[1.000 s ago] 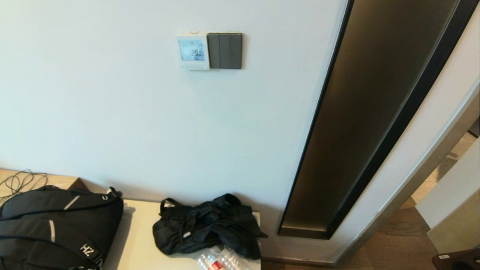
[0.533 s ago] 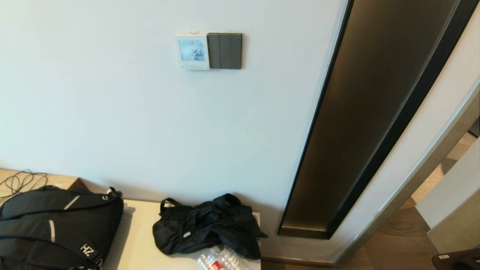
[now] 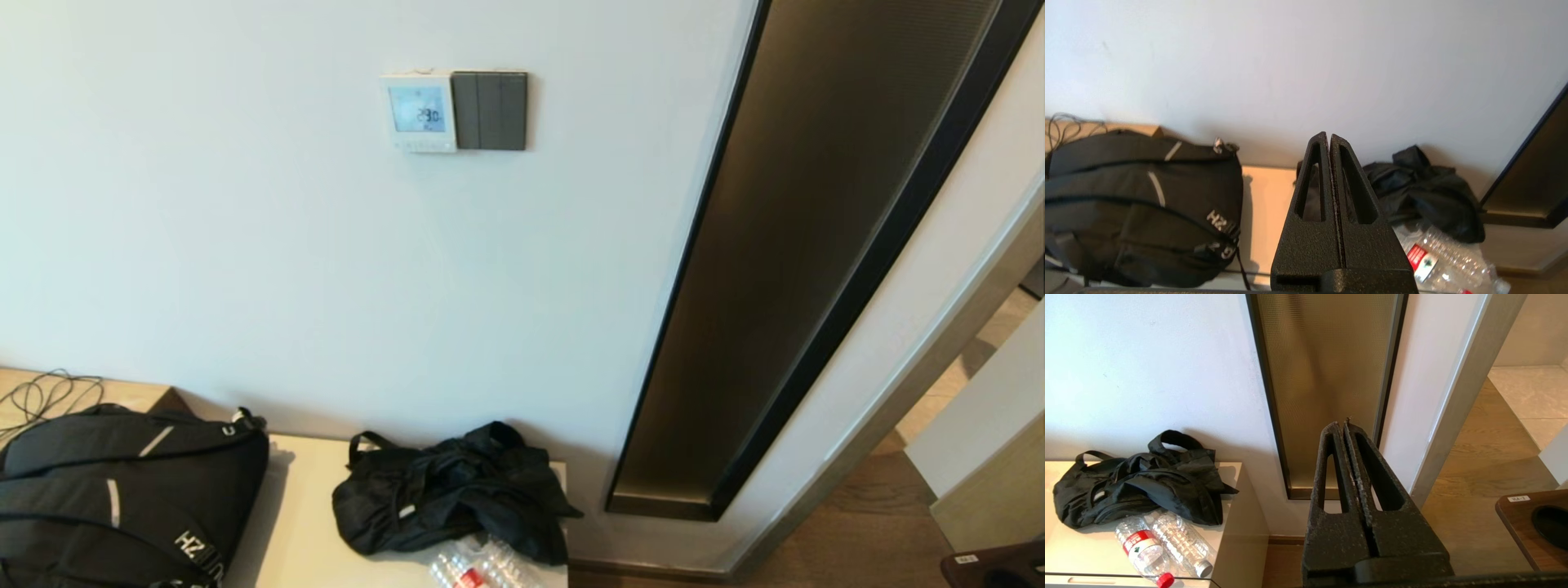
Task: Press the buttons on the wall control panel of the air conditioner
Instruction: Turn off the central air conditioner
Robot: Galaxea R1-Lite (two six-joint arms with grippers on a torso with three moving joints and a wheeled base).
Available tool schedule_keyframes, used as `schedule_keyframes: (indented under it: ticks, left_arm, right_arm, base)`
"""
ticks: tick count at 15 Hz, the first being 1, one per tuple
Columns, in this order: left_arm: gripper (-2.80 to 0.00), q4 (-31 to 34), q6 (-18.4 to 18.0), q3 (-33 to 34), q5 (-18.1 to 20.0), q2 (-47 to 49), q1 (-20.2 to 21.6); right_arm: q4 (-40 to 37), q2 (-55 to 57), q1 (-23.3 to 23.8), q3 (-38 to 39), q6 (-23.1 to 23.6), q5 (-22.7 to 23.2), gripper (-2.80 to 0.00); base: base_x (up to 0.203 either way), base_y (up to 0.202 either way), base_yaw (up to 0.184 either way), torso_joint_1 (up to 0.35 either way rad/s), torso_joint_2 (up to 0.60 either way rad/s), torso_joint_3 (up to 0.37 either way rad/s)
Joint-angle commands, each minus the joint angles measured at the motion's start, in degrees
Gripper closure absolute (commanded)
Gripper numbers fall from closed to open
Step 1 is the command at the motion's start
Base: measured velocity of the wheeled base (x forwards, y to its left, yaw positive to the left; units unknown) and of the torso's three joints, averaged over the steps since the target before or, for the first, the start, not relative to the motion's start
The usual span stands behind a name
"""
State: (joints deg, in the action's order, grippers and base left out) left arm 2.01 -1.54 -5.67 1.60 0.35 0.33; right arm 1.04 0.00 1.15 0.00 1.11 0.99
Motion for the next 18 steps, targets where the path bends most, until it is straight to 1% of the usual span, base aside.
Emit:
schedule_keyframes:
  ticks: [1,3,4,6,9,11,13,15,16,18]
  left_arm:
    - [0.00,0.7,0.1,-6.6,1.3,4.5,0.0]
    - [0.00,0.1,0.3,-10.9,2.9,11.3,-0.1]
    - [0.00,-1.3,0.6,-12.8,3.5,15.6,-0.2]
    - [0.00,-6.6,1.4,-15.4,4.9,24.3,-0.3]
    - [0.00,-15.9,2.3,-19.8,8.4,38.7,-0.4]
    - [0.00,-20.3,4.3,-23.9,10.1,48.5,-1.5]
    - [0.00,-23.1,6.7,-28.9,10.7,57.0,-4.8]
    - [0.00,-24.5,8.0,-33.9,10.2,63.7,-10.2]
    - [0.00,-24.8,8.4,-36.5,8.7,67.0,-13.6]
    - [0.00,-26.1,8.8,-42.9,3.9,74.0,-20.2]
  right_arm:
    - [0.0,0.1,0.0,0.1,0.0,0.1,0.00]
    - [0.0,0.1,0.0,0.1,0.0,0.1,0.00]
    - [0.0,0.1,0.0,0.1,0.0,0.1,0.00]
    - [0.0,0.1,0.0,0.0,0.0,0.1,0.00]
    - [0.0,0.1,0.0,0.1,0.0,0.1,0.00]
    - [0.0,0.1,0.0,0.0,0.0,0.1,0.00]
    - [0.0,0.1,0.0,0.0,0.0,0.1,0.00]
    - [0.0,0.1,0.0,0.1,0.0,0.0,0.00]
    - [0.0,0.1,0.0,0.1,0.0,0.1,0.00]
    - [0.0,0.1,0.0,0.1,0.0,0.1,0.00]
  base:
    - [0.000,0.000,0.000,0.000,0.00,0.000]
    - [0.000,0.000,0.000,0.000,0.00,0.000]
    - [0.000,0.000,0.000,0.000,0.00,0.000]
    - [0.000,0.000,0.000,0.000,0.00,0.000]
    - [0.000,0.000,0.000,0.000,0.00,0.000]
    - [0.000,0.000,0.000,0.000,0.00,0.000]
    - [0.000,0.000,0.000,0.000,0.00,0.000]
    - [0.000,0.000,0.000,0.000,0.00,0.000]
    - [0.000,0.000,0.000,0.000,0.00,0.000]
    - [0.000,0.000,0.000,0.000,0.00,0.000]
